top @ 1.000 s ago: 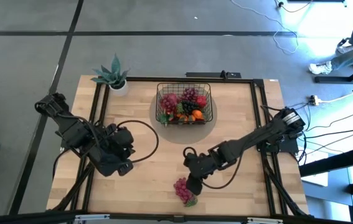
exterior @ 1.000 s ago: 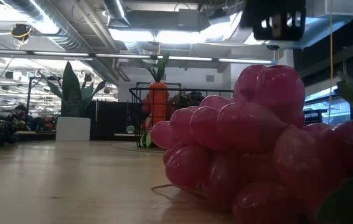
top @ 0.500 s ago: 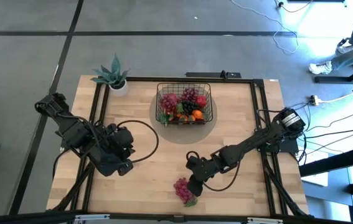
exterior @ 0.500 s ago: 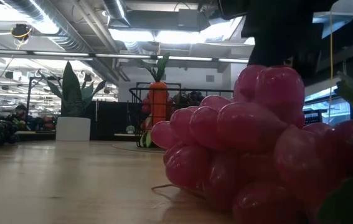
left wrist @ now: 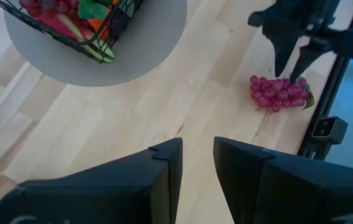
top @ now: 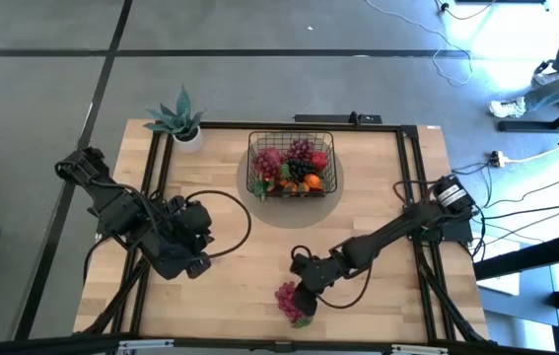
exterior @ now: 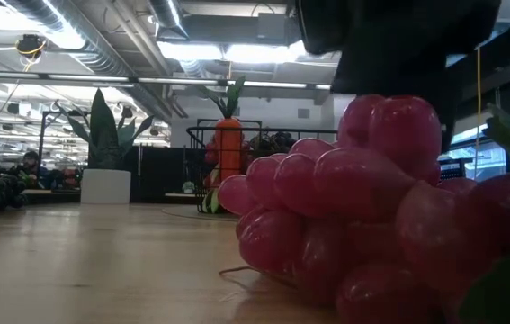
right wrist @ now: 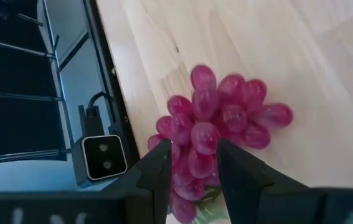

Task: Build produce basket
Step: Put the purple grapes into the black wire basket

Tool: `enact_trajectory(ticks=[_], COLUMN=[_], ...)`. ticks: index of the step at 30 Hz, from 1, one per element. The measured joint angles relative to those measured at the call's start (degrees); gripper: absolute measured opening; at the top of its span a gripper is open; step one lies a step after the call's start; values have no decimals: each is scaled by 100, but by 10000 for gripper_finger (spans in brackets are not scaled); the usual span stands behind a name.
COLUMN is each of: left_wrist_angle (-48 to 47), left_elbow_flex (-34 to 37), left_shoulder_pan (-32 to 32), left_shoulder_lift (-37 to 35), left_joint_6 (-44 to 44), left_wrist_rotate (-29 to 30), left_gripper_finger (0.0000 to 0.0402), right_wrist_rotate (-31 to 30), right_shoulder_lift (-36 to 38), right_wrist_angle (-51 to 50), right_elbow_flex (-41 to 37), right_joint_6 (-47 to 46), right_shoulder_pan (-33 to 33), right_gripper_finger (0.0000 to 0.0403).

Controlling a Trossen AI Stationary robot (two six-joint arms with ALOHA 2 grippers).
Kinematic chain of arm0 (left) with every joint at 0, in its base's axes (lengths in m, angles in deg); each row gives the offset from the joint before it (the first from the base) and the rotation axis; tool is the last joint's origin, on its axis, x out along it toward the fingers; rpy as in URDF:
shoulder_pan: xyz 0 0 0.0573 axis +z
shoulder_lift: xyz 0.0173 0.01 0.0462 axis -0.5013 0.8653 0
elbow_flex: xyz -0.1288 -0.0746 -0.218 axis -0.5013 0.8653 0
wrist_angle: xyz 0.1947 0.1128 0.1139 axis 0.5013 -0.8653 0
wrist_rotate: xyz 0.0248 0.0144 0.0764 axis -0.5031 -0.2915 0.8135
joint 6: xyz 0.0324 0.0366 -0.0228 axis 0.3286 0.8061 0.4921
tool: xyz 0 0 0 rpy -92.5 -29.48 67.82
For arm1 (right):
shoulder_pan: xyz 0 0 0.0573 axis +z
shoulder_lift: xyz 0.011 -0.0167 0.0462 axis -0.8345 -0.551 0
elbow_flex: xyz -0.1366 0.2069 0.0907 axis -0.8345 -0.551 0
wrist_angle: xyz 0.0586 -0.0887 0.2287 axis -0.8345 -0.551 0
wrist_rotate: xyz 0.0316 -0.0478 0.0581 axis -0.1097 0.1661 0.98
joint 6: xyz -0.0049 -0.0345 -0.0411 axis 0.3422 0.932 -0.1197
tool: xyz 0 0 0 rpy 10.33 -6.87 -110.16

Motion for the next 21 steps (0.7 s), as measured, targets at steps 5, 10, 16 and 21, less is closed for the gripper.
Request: enact_trajectory(ticks=[5,10,16,21], left_wrist_angle=[0,0,-2,-1], left_elbow_flex=[1,0,0,1], left_shoulder_pan=[10,10,10,10], left_shoulder_lift=[2,2,2,2], left_joint_6=[1,1,3,5], left_wrist_rotate=[0,0,0,0], left_gripper_finger=[77,80,77,80], right_wrist_rotate=[224,237,235,233], right_shoulder_lift=[-203,-257,-310,-308], right_wrist_angle=[34,24,43,90], right_elbow_flex=[0,2,2,2], right_joint_6=[-79,-70,-77,-79], right_shoulder_pan=[7,4,4,-13], right_gripper_finger=[113,113,113,113])
